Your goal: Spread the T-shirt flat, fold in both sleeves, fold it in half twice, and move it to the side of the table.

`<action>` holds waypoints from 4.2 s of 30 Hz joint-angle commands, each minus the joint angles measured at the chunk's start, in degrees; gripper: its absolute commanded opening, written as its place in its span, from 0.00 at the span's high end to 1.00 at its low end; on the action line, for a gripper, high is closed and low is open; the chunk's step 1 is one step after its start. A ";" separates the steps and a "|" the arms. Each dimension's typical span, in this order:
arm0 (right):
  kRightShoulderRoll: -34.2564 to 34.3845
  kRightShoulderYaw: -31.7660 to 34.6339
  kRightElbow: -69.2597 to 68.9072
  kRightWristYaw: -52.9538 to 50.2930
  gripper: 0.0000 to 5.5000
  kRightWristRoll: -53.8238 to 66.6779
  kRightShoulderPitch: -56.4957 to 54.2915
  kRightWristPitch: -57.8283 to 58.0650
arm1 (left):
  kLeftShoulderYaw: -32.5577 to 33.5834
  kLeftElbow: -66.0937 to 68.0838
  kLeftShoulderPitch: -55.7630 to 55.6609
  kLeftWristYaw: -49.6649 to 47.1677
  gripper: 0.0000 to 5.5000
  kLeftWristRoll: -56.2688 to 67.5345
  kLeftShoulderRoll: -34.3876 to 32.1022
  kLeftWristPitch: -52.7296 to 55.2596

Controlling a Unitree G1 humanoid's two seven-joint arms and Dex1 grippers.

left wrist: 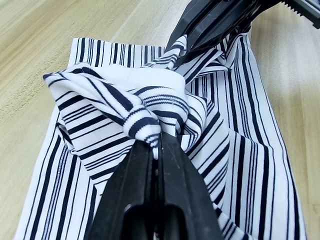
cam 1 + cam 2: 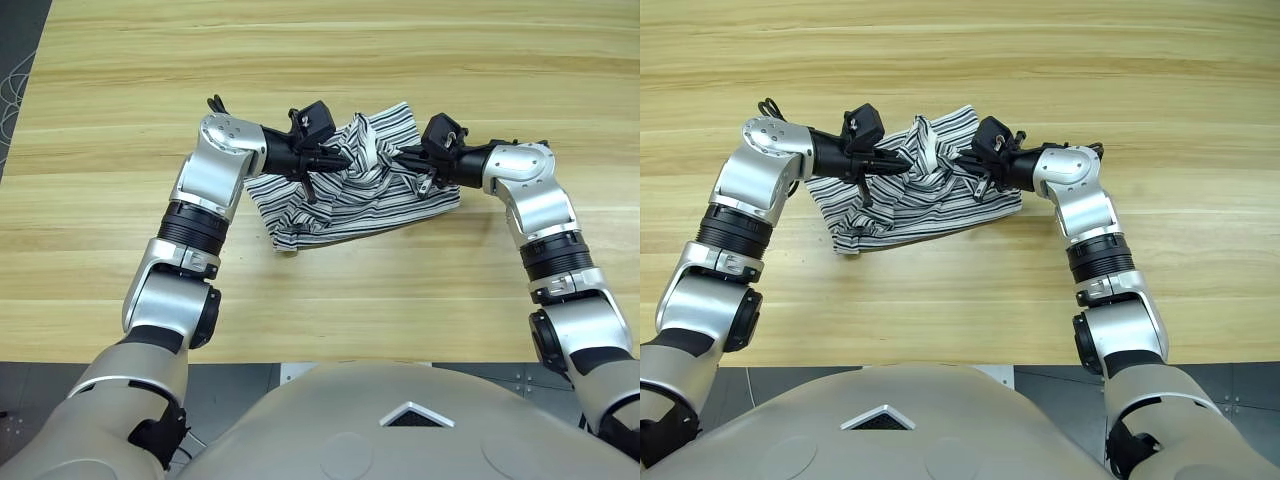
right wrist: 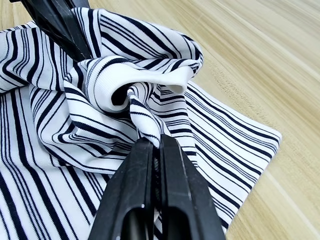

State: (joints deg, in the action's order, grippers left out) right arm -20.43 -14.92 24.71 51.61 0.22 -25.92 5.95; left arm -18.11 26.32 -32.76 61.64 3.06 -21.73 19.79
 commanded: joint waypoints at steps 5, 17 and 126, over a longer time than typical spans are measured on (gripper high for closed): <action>-0.59 0.57 -1.10 -0.01 0.97 0.12 -0.42 -0.14 | -0.47 0.15 -1.95 0.11 0.98 -0.96 0.02 -0.50; -1.54 1.03 -2.98 0.33 0.97 0.23 0.41 0.60 | -1.05 -0.42 -2.37 0.33 0.98 -1.26 0.17 -0.38; 3.43 3.87 1.85 -6.03 0.97 2.57 -0.58 -6.04 | 6.77 4.65 3.52 -5.45 0.98 1.58 2.62 -17.41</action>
State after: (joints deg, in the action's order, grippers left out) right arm -17.50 -10.80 25.45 46.51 3.90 -25.86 1.11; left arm -11.09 28.96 -29.49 57.10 5.42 -19.64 3.62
